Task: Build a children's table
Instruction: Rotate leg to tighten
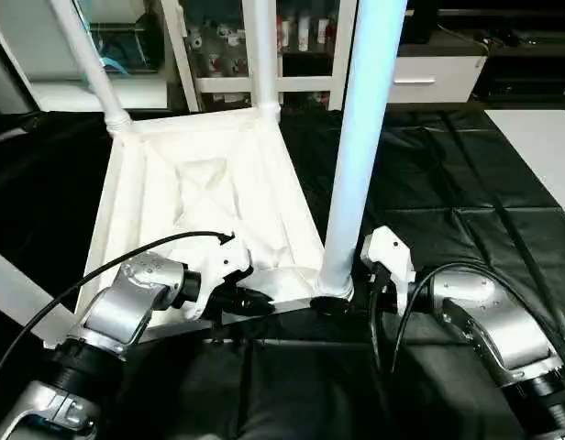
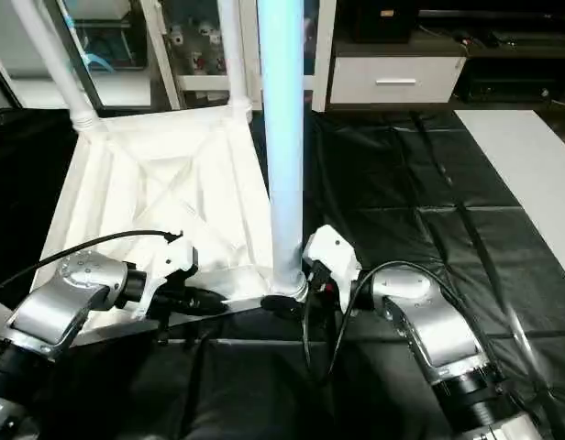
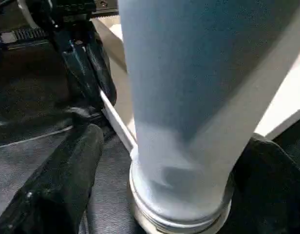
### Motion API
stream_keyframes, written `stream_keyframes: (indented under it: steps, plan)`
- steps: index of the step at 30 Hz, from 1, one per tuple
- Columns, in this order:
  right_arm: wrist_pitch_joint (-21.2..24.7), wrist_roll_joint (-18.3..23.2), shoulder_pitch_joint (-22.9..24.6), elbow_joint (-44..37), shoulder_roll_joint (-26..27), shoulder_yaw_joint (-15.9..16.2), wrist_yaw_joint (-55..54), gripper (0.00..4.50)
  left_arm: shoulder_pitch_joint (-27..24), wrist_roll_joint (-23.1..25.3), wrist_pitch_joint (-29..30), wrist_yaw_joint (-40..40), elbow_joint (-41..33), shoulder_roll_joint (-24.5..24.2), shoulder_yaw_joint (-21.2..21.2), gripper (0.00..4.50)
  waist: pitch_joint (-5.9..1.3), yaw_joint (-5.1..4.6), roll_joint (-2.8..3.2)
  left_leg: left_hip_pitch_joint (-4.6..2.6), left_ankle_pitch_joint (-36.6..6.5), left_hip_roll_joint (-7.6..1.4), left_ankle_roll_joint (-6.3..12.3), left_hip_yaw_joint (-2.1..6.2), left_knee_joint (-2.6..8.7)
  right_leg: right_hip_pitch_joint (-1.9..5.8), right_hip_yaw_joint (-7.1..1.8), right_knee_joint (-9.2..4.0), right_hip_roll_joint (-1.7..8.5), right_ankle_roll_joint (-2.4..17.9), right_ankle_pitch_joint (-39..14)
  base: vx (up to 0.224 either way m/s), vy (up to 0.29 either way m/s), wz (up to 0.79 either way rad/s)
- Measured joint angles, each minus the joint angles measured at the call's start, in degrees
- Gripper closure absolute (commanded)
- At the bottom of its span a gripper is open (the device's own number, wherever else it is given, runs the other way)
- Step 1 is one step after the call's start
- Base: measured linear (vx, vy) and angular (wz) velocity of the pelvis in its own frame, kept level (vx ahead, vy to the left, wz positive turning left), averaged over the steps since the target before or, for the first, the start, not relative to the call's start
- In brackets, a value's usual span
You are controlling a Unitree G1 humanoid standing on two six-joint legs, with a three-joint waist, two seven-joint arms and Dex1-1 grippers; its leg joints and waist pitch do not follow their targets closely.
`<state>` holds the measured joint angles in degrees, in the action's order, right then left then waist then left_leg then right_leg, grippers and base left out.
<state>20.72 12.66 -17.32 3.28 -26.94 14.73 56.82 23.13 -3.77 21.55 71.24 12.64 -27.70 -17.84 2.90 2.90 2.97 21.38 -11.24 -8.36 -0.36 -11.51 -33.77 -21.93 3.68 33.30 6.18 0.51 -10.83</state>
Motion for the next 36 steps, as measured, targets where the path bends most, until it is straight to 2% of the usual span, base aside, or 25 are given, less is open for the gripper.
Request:
stream_keyframes:
  steps: [8, 9, 12, 13, 26, 30, 32, 36]
  plan:
    - [-0.1, 0.1, -0.9, 1.6, -0.1, 0.8, 1.3, 1.32, -0.3, 0.0, 0.9, 1.0, -0.7, -1.1, -0.5, 4.5, -0.14, -0.27, -0.28, -0.13, -0.1, 0.01, -0.21, -0.03, -0.21, 0.15, -0.14, 0.18, 0.01, 0.0, 0.0, 0.0, 0.0, 0.0]
    - [-0.1, 0.1, -0.9, 1.6, -0.1, 0.8, 1.4, 1.52, -0.3, 0.0, 0.9, 1.0, -0.8, -1.1, -0.5, 4.5, -0.14, -0.28, -0.28, -0.13, -0.1, 0.01, -0.22, -0.03, -0.21, 0.15, -0.14, 0.19, 0.01, 0.0, 0.0, 0.0, 0.0, 0.0]
    - [-0.6, 0.0, -1.1, 2.0, -0.4, 0.8, 2.0, 1.66, -0.3, 0.0, 1.1, 1.1, -1.1, -1.2, -0.6, 4.5, -0.15, -0.23, -0.28, -0.13, -0.1, 0.01, -0.21, -0.04, -0.21, 0.15, -0.13, 0.21, 0.01, 0.0, 0.0, 0.0, 0.0, 0.0]
    - [-1.0, 0.0, -1.3, 2.2, -0.5, 0.8, 2.4, 1.85, -0.3, 0.0, 1.1, 1.2, -1.1, -1.2, -0.7, 4.5, -0.15, -0.22, -0.28, -0.12, -0.1, 0.01, -0.21, -0.04, -0.21, 0.15, -0.12, 0.21, 0.01, 0.0, 0.0, 0.0, 0.0, 0.0]
    - [-2.5, 0.0, -1.4, 3.9, -0.1, 0.8, 3.1, 2.07, -0.3, 0.0, 1.3, 1.1, -1.1, -1.3, -1.0, 4.5, -0.27, -0.25, -0.39, -0.15, -0.1, 0.0, -0.21, -0.03, -0.24, 0.16, -0.12, 0.27, 0.01, 0.0, 0.0, 0.0, 0.0, 0.0]
    - [-1.4, 0.3, -1.6, 7.3, 5.5, -2.1, -2.8, 2.07, 0.7, 0.5, 0.8, -2.0, 1.5, 0.2, 0.0, 4.5, -0.48, -0.86, -0.72, -0.36, 0.0, 0.0, -0.31, -0.03, -0.33, 0.21, -0.17, 0.63, 0.01, 0.0, 0.0, 0.0, 0.0, 0.0]
    - [0.0, -0.2, -2.8, 10.2, 10.3, -4.7, -11.1, 2.1, 2.6, 1.6, 0.9, -6.4, 4.5, 2.9, 0.7, 4.5, -0.49, -1.28, -0.8, -0.42, 0.0, 0.0, -0.41, 0.0, -0.36, 0.13, -0.19, 0.77, 0.01, -0.2, -0.1, -0.063, -0.013, -0.01]
    - [0.5, -1.3, -3.1, 11.8, 15.4, -7.0, -22.2, 2.13, 3.8, 2.3, 1.7, -11.5, 6.8, 6.1, 1.4, 4.5, -0.47, -1.91, -0.87, -0.46, 0.0, 0.0, -0.48, 0.21, -0.35, 0.05, -0.07, 0.67, 0.02, -0.5, -0.3, -0.048, 0.0, -0.06]
